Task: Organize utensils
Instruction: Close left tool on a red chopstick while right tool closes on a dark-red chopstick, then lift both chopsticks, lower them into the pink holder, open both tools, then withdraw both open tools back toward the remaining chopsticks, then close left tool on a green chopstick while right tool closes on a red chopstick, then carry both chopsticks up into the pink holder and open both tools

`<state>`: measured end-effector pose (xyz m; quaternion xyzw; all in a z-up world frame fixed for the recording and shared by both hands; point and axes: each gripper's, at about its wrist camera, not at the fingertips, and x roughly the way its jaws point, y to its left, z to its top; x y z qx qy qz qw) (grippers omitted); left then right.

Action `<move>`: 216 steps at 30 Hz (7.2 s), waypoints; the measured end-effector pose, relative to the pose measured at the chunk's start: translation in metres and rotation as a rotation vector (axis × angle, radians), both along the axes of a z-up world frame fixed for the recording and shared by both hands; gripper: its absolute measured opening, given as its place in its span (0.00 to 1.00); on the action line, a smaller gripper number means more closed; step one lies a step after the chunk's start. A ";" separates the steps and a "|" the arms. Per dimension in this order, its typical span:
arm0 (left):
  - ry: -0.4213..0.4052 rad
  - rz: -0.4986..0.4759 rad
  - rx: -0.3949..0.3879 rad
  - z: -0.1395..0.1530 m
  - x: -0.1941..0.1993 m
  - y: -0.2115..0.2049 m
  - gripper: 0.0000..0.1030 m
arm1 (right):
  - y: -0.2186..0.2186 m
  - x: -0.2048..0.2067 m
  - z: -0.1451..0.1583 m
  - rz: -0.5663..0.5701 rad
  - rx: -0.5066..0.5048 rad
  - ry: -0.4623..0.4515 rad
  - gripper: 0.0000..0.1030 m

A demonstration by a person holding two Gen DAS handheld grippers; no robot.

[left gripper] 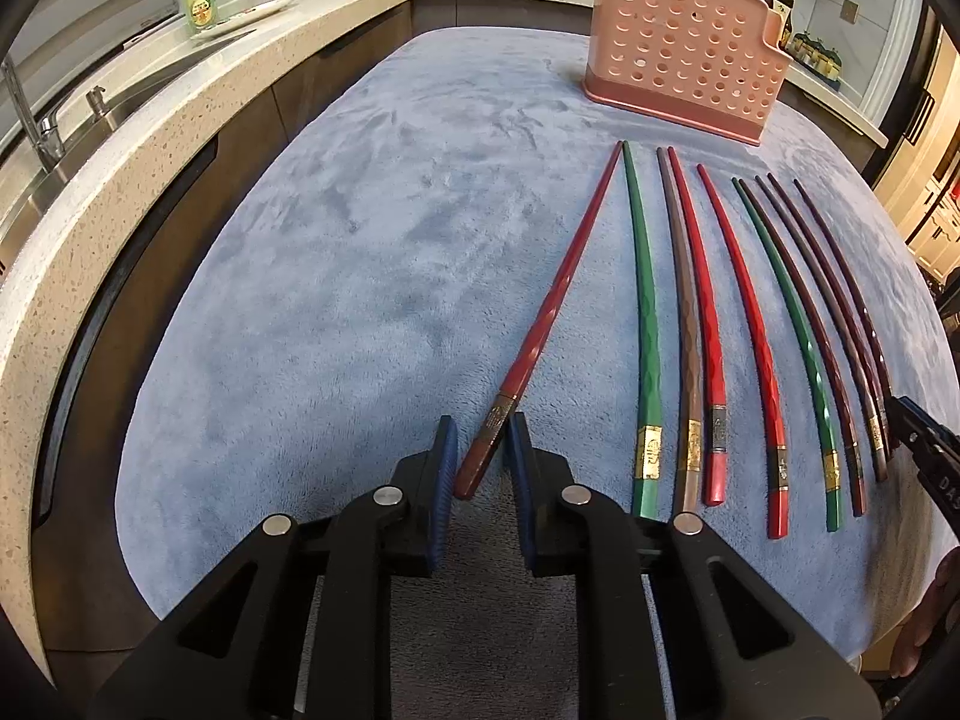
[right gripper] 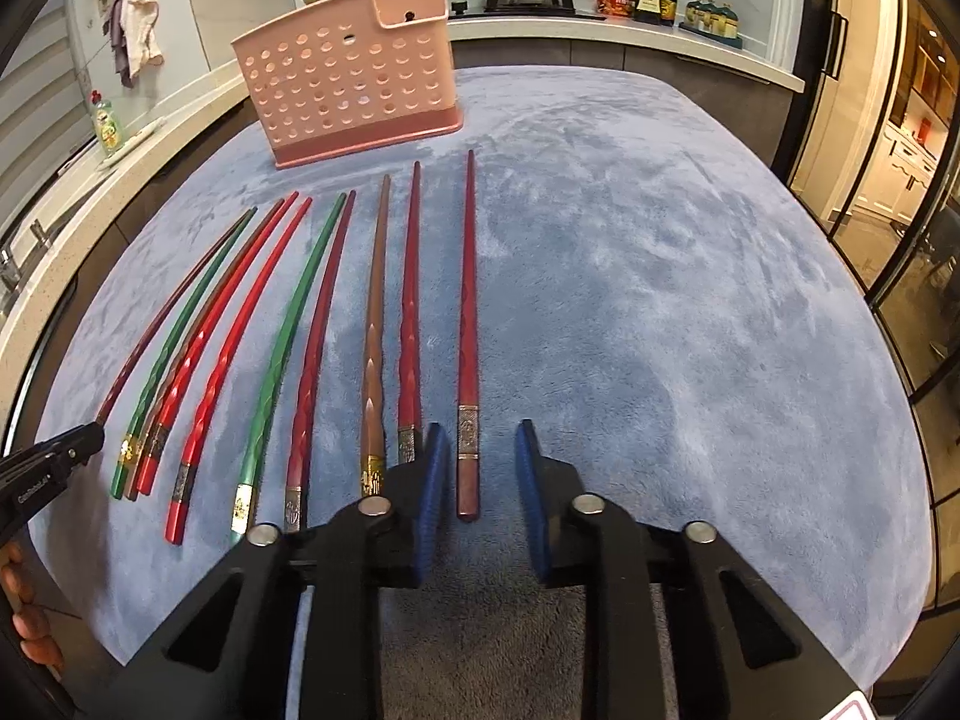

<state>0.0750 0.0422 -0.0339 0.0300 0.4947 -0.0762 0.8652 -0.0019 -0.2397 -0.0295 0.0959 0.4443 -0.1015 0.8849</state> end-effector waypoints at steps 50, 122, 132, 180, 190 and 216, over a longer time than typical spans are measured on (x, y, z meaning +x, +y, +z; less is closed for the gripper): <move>-0.639 0.001 -0.273 0.331 0.130 -0.054 0.07 | -0.065 0.116 0.318 0.000 0.123 -0.758 0.07; -0.184 -0.013 -0.053 0.044 -0.009 -0.003 0.78 | 0.002 -0.019 0.019 0.073 0.006 -0.121 0.29; -0.150 -0.012 -0.048 0.030 -0.013 0.000 0.78 | 0.011 -0.017 0.009 0.105 0.009 -0.090 0.18; -0.056 -0.068 -0.029 -0.006 -0.018 -0.022 0.42 | 0.010 -0.019 -0.002 0.096 0.015 -0.073 0.07; -0.037 -0.076 -0.067 -0.002 -0.014 -0.015 0.12 | 0.006 -0.020 0.001 0.085 0.042 -0.071 0.07; -0.207 -0.044 -0.233 0.121 0.002 0.011 0.07 | -0.037 -0.027 0.145 0.000 0.030 -0.403 0.07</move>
